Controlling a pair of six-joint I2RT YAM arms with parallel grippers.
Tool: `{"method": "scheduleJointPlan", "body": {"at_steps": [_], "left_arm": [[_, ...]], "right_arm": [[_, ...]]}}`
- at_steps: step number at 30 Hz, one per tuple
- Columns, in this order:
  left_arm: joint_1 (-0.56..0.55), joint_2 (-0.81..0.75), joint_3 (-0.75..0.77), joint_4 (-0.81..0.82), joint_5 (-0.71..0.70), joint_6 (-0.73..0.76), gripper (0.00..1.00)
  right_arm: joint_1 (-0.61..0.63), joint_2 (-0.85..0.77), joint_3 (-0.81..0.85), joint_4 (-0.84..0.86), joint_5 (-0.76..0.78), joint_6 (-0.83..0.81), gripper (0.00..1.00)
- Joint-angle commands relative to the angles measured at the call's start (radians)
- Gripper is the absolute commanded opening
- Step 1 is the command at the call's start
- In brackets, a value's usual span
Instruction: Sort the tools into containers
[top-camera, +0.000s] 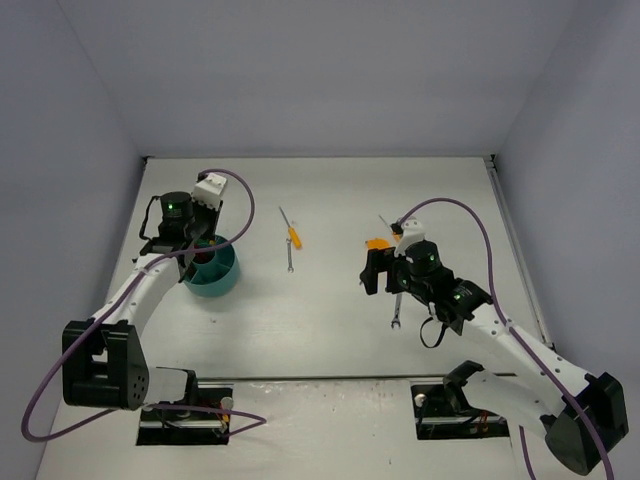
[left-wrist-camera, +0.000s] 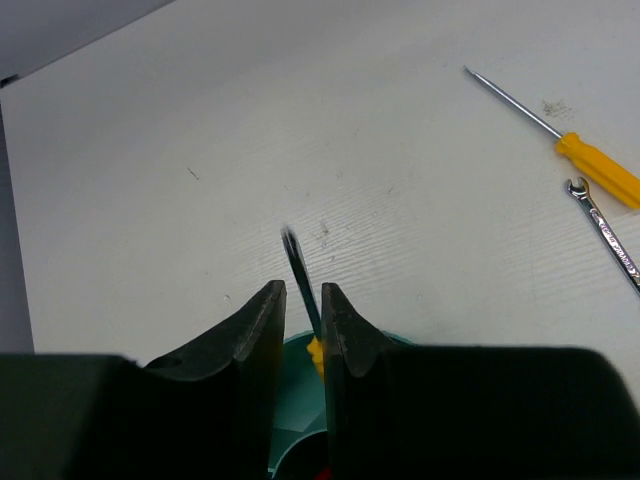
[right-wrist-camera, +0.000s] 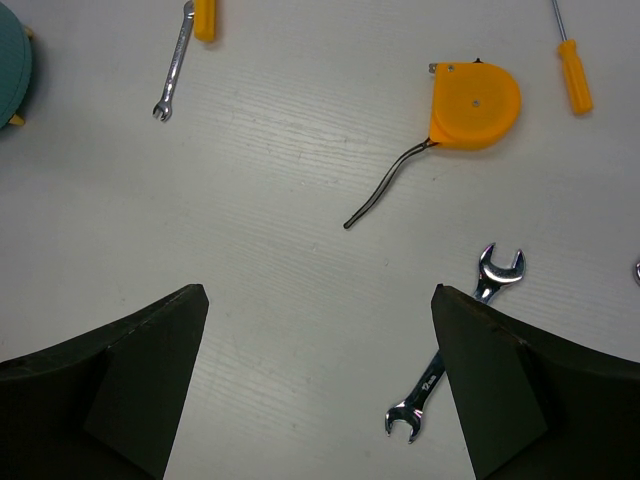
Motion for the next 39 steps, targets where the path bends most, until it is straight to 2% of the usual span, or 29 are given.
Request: {"method": "scheduleJointPlan", "body": {"at_steps": [1,5,7,11,14,18,22,27,30,39], "left_arm": [[0.001,-0.065,0.015,0.008,0.001,0.01,0.18],[0.001,-0.071,0.01,-0.019,-0.012,0.023,0.19],[0.001,-0.079,0.012,-0.018,-0.01,0.01,0.22],[-0.03,-0.091,0.093,-0.058,-0.046,-0.094,0.47],[-0.1,-0.049,0.223,-0.167,-0.143,-0.232,0.52],[-0.289,0.063,0.419,-0.324,-0.342,-0.432,0.54],[-0.379,0.239,0.618,-0.444,-0.441,-0.653,0.54],[-0.408,0.503,0.861,-0.615,-0.535,-0.794,0.54],[-0.407,0.627,0.943,-0.658,-0.561,-0.845,0.54],[-0.349,0.881,1.138,-0.725,-0.483,-0.947,0.53]], "right_arm": [[-0.006,-0.019,0.007,0.047,0.016,-0.01,0.92],[-0.006,-0.021,0.005,0.049,0.014,-0.01,0.92],[-0.006,-0.023,0.004,0.048,0.013,-0.01,0.92],[-0.006,-0.035,0.001,0.048,0.015,-0.009,0.92],[-0.006,-0.032,0.004,0.048,0.015,-0.009,0.92],[-0.006,-0.019,0.01,0.047,0.015,-0.006,0.92],[-0.006,-0.027,0.011,0.046,0.01,0.002,0.92],[-0.006,-0.043,0.013,0.045,0.0,0.011,0.92],[-0.006,-0.042,0.013,0.045,-0.019,0.017,0.92],[-0.006,-0.042,-0.007,0.042,-0.053,0.023,0.92]]}}
